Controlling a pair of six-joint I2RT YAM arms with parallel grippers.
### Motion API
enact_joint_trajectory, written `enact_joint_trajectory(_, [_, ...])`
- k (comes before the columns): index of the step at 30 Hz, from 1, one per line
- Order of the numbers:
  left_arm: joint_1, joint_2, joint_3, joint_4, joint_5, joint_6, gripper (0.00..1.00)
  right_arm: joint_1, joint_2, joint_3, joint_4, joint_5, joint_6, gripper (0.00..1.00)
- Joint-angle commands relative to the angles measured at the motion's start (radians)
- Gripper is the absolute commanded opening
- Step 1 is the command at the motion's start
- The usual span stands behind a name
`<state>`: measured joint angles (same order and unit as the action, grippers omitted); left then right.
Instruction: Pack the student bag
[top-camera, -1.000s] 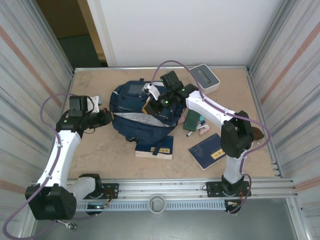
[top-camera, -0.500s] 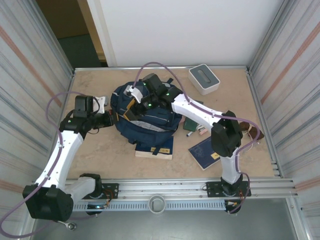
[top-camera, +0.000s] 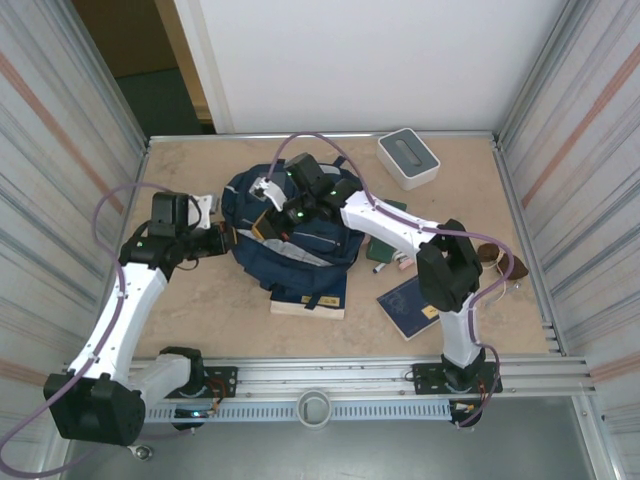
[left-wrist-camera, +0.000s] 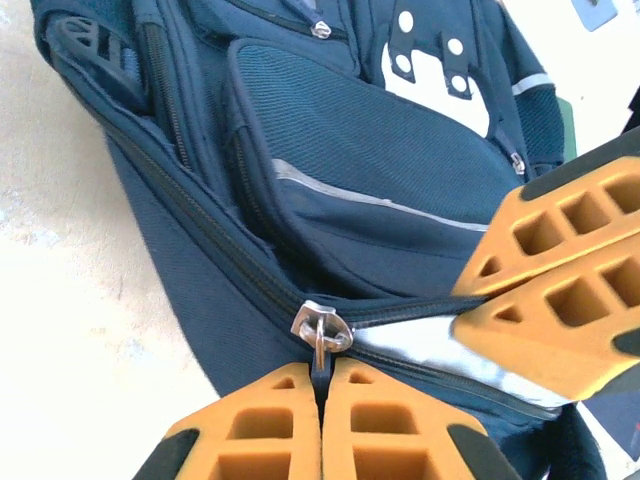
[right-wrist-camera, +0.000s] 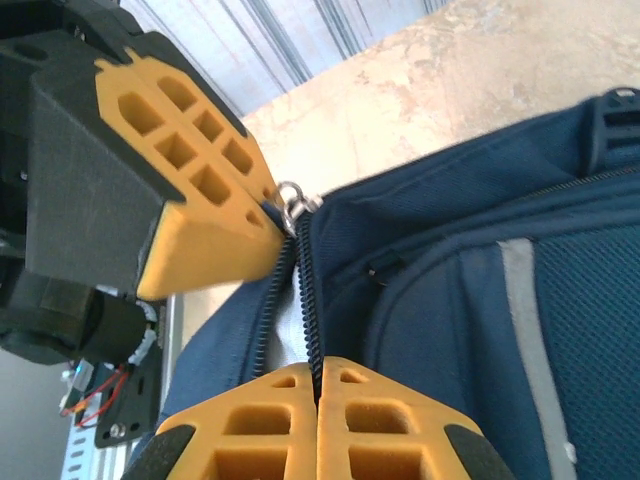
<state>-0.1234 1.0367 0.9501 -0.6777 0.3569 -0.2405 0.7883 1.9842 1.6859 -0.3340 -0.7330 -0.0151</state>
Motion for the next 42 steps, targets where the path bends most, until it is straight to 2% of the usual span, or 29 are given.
enact_joint_trajectory(1, [0.067, -0.019, 0.048, -0.036, -0.101, 0.024, 0.00, -0.061, -0.100, -0.057, -0.017, -0.029, -0.009, 0.00])
enact_joint_trajectory(5, [0.154, -0.024, 0.062, -0.060, -0.101, 0.027, 0.00, -0.092, -0.151, -0.092, -0.049, -0.063, -0.051, 0.00])
enact_joint_trajectory(14, [0.278, 0.011, 0.083, -0.052, -0.107, 0.027, 0.00, -0.156, -0.256, -0.152, -0.108, -0.112, -0.126, 0.00])
enact_joint_trajectory(18, [0.289, 0.052, 0.107, -0.050, -0.086, 0.030, 0.00, -0.174, -0.281, -0.180, -0.082, -0.106, -0.104, 0.00])
enact_joint_trajectory(23, [0.263, 0.047, 0.082, -0.021, 0.028, 0.004, 0.00, -0.162, -0.249, -0.180, 0.017, -0.037, 0.002, 0.00])
enact_joint_trajectory(24, [0.247, 0.039, 0.066, -0.011, 0.043, -0.008, 0.03, -0.163, -0.241, -0.175, 0.026, -0.032, 0.014, 0.00])
enact_joint_trajectory(26, [0.192, 0.019, 0.007, 0.032, 0.093, -0.032, 0.19, -0.161, -0.221, -0.154, 0.029, -0.028, 0.028, 0.00])
enact_joint_trajectory(28, [0.130, 0.004, -0.051, 0.078, 0.092, -0.068, 0.29, -0.163, -0.206, -0.128, 0.014, -0.025, 0.025, 0.00])
enact_joint_trajectory(32, [0.056, -0.019, -0.184, 0.254, 0.099, -0.154, 0.42, -0.170, -0.182, -0.090, -0.017, -0.046, 0.014, 0.00])
enact_joint_trajectory(35, [0.055, -0.020, -0.271, 0.432, 0.117, -0.201, 0.51, -0.174, -0.171, -0.075, -0.041, -0.062, 0.000, 0.00])
enact_joint_trajectory(42, [0.072, 0.036, -0.407, 0.791, 0.198, -0.178, 0.57, -0.189, -0.149, -0.031, -0.094, -0.092, -0.021, 0.00])
